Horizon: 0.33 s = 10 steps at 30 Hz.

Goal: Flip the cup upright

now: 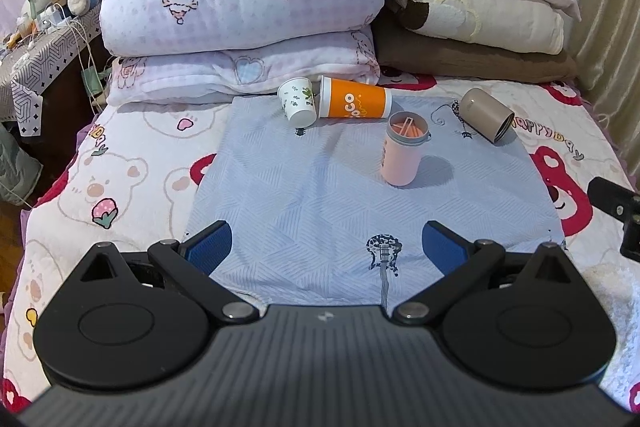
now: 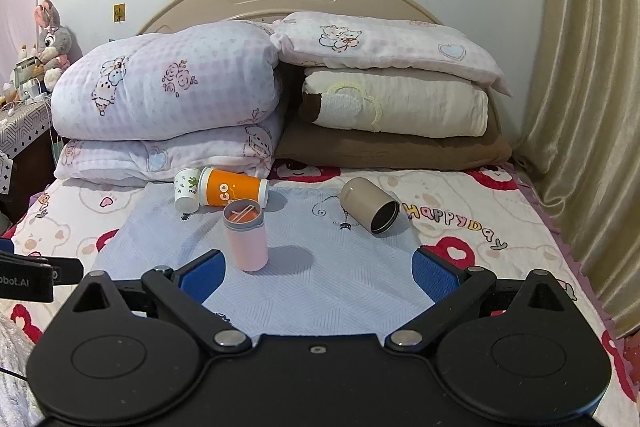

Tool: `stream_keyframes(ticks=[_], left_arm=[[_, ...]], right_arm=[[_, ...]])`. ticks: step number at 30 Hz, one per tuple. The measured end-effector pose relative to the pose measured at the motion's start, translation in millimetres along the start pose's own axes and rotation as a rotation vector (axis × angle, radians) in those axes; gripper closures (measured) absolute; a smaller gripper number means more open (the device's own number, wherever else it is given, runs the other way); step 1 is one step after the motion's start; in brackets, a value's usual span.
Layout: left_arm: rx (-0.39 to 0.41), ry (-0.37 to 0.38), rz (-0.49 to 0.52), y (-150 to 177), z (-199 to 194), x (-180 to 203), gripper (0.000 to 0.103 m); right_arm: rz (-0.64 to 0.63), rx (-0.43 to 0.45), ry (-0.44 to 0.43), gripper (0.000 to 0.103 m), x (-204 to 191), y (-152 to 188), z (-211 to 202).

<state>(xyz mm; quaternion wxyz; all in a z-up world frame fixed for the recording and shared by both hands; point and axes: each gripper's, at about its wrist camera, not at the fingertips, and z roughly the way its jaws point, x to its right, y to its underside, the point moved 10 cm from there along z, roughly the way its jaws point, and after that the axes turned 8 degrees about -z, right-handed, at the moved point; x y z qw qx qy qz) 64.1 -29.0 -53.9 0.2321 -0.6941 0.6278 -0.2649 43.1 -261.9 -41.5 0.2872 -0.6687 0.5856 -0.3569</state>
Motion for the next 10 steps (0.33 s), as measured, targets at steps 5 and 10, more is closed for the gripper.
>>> stream_keyframes(ticks=[5, 10], left_arm=[[-0.003, -0.005, 0.009, 1.3, 2.2, -0.8, 0.0], [-0.002, -0.004, 0.005, 1.3, 2.0, 0.0, 0.0]], right_arm=[[0.0, -0.001, 0.005, 0.002, 0.0, 0.8, -0.2], [0.006, -0.006, 0.008, 0.002, 1.9, 2.7, 0.8]])
